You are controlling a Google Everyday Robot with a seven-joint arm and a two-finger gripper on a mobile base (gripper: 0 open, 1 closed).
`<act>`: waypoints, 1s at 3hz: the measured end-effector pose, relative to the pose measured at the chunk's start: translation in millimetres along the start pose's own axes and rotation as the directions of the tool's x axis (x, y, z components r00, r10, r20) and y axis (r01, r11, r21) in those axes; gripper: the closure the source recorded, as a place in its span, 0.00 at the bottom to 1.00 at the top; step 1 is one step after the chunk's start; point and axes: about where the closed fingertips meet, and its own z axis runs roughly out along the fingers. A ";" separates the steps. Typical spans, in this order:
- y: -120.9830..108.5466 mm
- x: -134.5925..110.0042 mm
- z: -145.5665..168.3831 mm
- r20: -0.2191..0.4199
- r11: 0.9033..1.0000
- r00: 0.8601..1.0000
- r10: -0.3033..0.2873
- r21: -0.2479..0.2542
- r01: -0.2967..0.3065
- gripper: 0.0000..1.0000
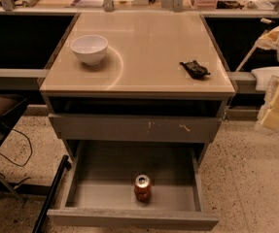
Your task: Pick coke can from middle drawer and place on counter
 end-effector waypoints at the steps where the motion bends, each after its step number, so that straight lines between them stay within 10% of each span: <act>1: 22.4 25.0 8.0 0.085 0.999 0.995 0.043 0.029 -0.046 0.00; 3: 106.5 111.6 76.3 0.225 0.956 0.933 0.282 0.021 -0.294 0.00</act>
Offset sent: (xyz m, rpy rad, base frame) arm -0.1236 -0.0889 -0.1566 0.3561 -0.0795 -0.3080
